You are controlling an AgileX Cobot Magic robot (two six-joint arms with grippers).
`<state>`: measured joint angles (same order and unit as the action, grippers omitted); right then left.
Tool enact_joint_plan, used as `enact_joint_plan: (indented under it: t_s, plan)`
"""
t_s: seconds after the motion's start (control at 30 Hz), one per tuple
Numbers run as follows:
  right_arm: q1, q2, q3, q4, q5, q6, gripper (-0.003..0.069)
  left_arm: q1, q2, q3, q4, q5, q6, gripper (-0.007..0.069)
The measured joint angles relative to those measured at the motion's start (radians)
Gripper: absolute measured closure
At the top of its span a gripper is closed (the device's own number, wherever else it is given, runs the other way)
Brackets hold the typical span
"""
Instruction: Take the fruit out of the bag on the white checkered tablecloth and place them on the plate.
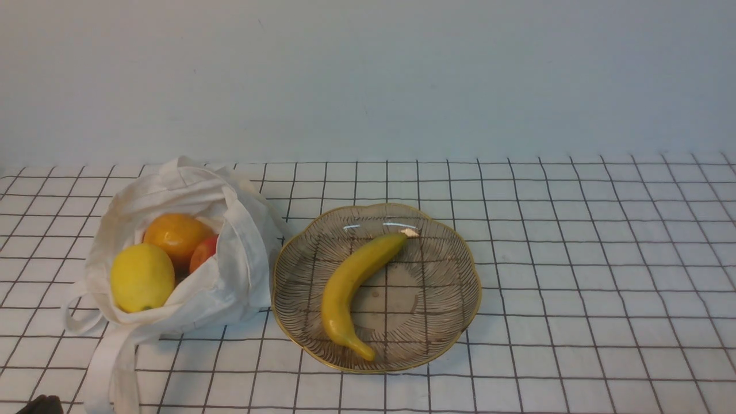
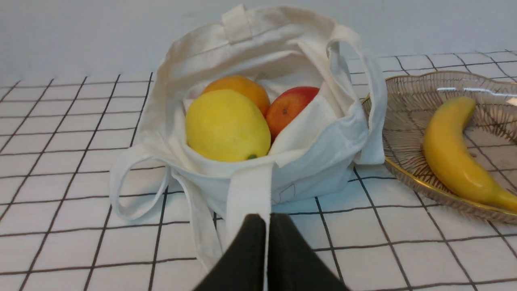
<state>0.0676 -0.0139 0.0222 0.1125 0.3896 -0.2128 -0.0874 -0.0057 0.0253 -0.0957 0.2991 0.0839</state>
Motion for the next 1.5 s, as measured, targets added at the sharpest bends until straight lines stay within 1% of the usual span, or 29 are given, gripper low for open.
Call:
enact_joint_plan:
  t_s: [0.17,0.3,1.5]
  plan:
    - [0.0,0.0,0.0,0.0,0.0,0.0,0.0673,0.004,-0.005,0.002,0.028,0.017,-0.001,0.0632]
    - [0.0,0.0,0.0,0.0,0.0,-0.001,0.0673,0.004,-0.005,0.003,0.045,0.07,-0.001,0.0632]
    - [0.0,0.0,0.0,0.0,0.0,-0.003,0.0673,0.004,-0.005,0.003,0.045,0.074,-0.003,0.0632]
